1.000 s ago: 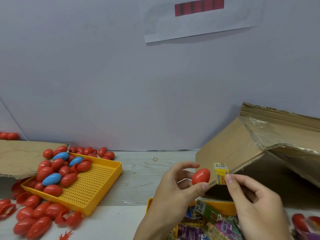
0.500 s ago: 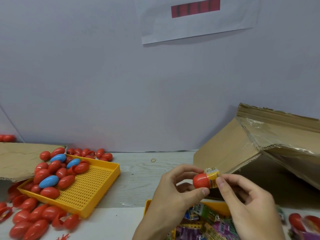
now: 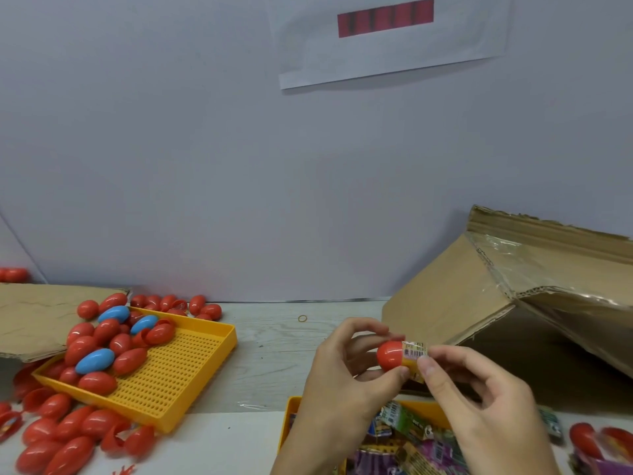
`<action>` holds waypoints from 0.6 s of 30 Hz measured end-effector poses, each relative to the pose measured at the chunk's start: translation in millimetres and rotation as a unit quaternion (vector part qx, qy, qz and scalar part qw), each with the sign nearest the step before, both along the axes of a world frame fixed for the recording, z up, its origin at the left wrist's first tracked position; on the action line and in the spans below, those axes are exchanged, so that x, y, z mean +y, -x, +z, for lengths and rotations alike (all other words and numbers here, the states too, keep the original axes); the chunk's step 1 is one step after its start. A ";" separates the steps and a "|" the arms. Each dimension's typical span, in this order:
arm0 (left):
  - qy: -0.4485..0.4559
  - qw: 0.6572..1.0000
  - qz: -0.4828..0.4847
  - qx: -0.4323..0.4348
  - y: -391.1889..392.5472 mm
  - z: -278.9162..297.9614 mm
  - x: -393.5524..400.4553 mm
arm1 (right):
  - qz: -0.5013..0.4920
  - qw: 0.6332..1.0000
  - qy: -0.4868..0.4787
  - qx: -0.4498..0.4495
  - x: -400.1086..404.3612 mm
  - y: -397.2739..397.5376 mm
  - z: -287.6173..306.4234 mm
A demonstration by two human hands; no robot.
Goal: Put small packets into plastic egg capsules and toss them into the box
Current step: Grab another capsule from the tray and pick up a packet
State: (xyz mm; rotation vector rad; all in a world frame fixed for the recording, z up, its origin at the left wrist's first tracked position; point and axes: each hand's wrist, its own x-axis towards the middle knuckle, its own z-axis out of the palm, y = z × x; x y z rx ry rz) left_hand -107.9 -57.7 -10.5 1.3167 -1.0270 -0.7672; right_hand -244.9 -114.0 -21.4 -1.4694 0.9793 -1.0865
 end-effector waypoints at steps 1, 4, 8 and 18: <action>0.003 1.000 -0.005 -0.002 0.0 -0.2 0.1 | -0.004 1.000 -0.003 -0.004 0.3 0.3 0.2; 0.012 1.000 -0.018 -0.018 -0.3 -1.0 0.2 | -0.019 1.000 -0.005 -0.006 0.5 0.0 0.6; 0.023 0.998 -0.047 -0.032 0.7 0.0 0.4 | -0.031 0.999 -0.008 -0.008 -1.7 0.8 -0.7; 0.019 0.998 -0.044 -0.043 1.9 -0.6 -0.1 | -0.021 0.999 -0.004 -0.031 -3.1 0.8 -0.8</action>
